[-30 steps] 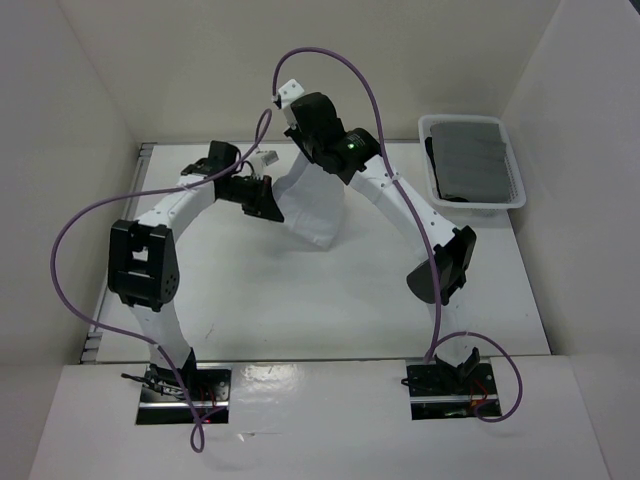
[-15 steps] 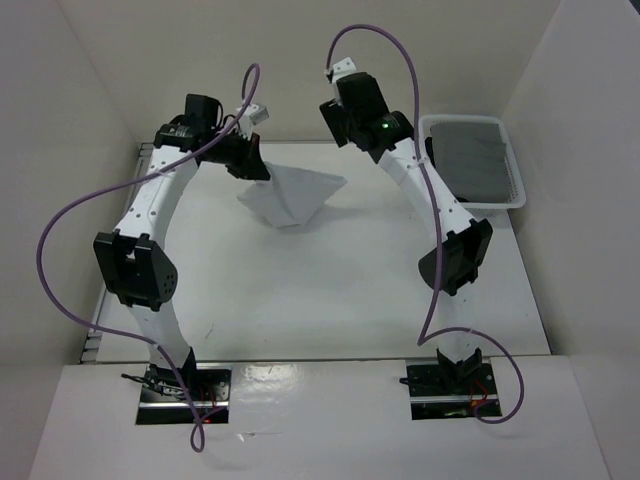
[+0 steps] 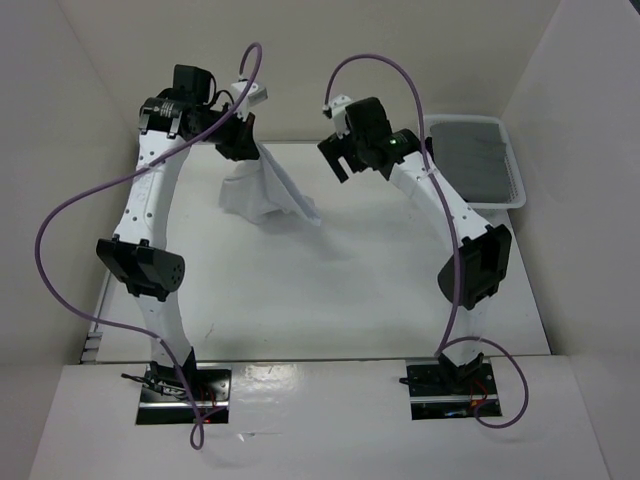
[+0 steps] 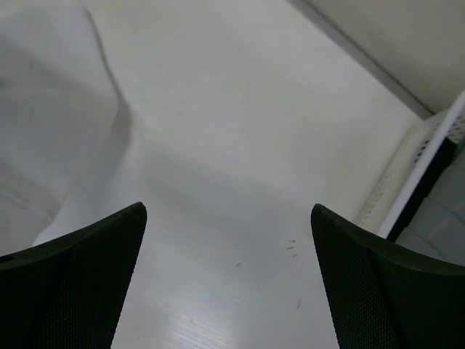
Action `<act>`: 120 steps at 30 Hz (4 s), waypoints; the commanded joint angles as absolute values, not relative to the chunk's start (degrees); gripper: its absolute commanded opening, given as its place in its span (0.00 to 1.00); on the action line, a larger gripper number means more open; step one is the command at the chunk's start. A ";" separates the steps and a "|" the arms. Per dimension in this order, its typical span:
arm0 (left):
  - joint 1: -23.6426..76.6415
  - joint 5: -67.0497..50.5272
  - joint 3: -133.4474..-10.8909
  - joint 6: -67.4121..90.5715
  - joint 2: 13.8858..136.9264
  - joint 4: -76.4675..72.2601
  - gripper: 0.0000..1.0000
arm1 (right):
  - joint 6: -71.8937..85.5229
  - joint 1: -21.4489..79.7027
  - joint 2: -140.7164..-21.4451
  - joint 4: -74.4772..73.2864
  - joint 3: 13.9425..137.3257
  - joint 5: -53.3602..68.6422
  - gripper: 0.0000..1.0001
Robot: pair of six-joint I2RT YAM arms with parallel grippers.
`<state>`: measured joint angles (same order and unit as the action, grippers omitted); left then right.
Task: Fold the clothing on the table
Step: Flatten the skirt out
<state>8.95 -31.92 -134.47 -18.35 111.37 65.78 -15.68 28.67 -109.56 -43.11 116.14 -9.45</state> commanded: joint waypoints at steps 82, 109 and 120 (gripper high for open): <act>5.98 -32.44 -110.13 -22.50 95.28 62.05 0.01 | -23.55 38.58 -94.31 -37.00 103.01 -12.31 0.00; 5.98 -37.00 -108.98 -27.42 80.09 69.26 0.04 | -29.27 30.94 -81.39 -53.61 108.11 11.77 0.00; 1.85 -41.13 -92.47 -29.00 65.67 66.89 0.04 | -33.57 28.56 -73.31 -60.02 102.93 22.85 0.00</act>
